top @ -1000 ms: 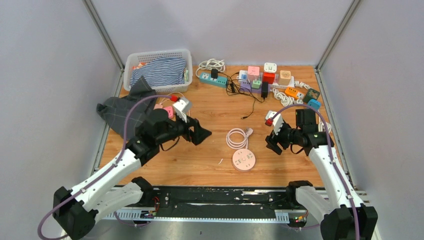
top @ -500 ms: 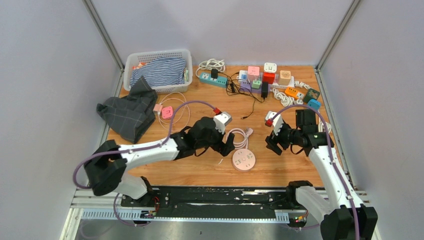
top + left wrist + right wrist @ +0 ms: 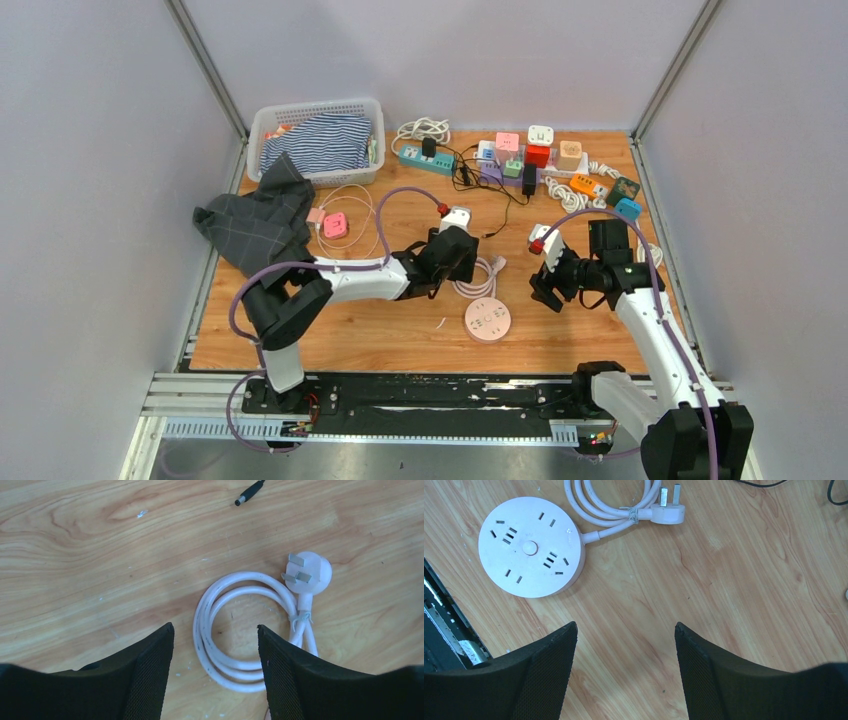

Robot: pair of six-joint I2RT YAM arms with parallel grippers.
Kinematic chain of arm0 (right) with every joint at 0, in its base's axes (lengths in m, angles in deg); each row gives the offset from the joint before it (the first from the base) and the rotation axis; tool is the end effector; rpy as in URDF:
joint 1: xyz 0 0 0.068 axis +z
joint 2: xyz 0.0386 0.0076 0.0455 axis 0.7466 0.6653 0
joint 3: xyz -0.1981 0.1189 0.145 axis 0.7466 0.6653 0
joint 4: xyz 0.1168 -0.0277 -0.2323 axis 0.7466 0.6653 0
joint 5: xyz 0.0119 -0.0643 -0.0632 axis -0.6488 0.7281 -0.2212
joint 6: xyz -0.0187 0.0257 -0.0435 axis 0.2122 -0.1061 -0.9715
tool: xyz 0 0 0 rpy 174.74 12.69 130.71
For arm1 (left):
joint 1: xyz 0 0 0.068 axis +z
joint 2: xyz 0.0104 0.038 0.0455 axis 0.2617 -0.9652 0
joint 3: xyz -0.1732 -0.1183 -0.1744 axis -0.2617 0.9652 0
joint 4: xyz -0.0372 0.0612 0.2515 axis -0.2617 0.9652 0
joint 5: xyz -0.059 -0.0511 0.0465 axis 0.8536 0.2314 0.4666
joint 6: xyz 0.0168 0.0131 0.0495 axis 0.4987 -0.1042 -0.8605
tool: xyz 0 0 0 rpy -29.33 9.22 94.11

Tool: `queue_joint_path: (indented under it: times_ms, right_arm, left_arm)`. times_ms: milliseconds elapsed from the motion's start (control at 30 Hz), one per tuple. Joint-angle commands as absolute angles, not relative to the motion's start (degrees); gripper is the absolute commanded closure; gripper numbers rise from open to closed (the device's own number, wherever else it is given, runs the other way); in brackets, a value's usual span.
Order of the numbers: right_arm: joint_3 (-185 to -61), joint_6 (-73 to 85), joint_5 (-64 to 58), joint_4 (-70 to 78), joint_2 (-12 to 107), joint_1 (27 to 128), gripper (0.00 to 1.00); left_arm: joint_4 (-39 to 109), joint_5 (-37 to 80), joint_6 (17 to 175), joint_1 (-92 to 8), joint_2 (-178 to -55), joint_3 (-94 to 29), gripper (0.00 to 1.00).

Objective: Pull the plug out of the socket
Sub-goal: Place the socket at the center of the board.

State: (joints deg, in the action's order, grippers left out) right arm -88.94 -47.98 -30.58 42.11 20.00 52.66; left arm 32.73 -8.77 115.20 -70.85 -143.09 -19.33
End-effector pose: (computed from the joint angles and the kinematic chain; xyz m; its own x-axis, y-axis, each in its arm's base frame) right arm 0.1781 0.0343 0.2543 -0.2078 -0.6122 -0.7629 -0.8565 0.4906 -0.1604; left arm 0.2238 -0.3040 0.1819 -0.6078 0.0560 -0.7921 0.3374 0.9212 -0.1938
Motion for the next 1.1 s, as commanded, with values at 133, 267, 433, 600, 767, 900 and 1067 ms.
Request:
queue_joint_path:
  times_ms: [133, 267, 433, 600, 767, 900, 1067]
  right_arm:
    - [-87.83, -48.84, -31.55, 42.43, 20.07, 51.81, 0.27]
    - [-87.74, -48.88, -31.44, 42.43, 20.03, 51.77, 0.27]
    - [-87.74, -48.97, -31.59, 42.52, 19.84, 51.72, 0.27]
    - [-87.66, -49.05, -31.5, 42.52, 19.83, 51.73, 0.27]
    - [-87.57, -49.19, -31.41, 42.52, 19.88, 51.72, 0.27]
    - [-87.56, -49.23, -31.31, 42.51, 20.02, 51.73, 0.27]
    - [-87.5, -49.23, -31.2, 42.43, 20.12, 51.72, 0.26]
  left_arm:
    - [52.46, -11.69, 120.13, -71.23, -155.55, -34.88, 0.38]
    - [62.45, -11.59, 119.81, -71.41, -161.43, -42.79, 0.48]
    - [60.66, -12.78, 120.75, -71.42, -161.38, -40.74, 0.57]
    - [62.77, -12.96, 118.0, -71.42, -161.54, -41.35, 0.77]
    - [61.95, -14.99, 115.64, -71.43, -158.13, -37.71, 0.99]
    - [59.21, -17.14, 112.25, -71.42, -152.24, -32.81, 1.0]
    - [54.88, -21.18, 108.45, -71.42, -142.92, -25.55, 1.0]
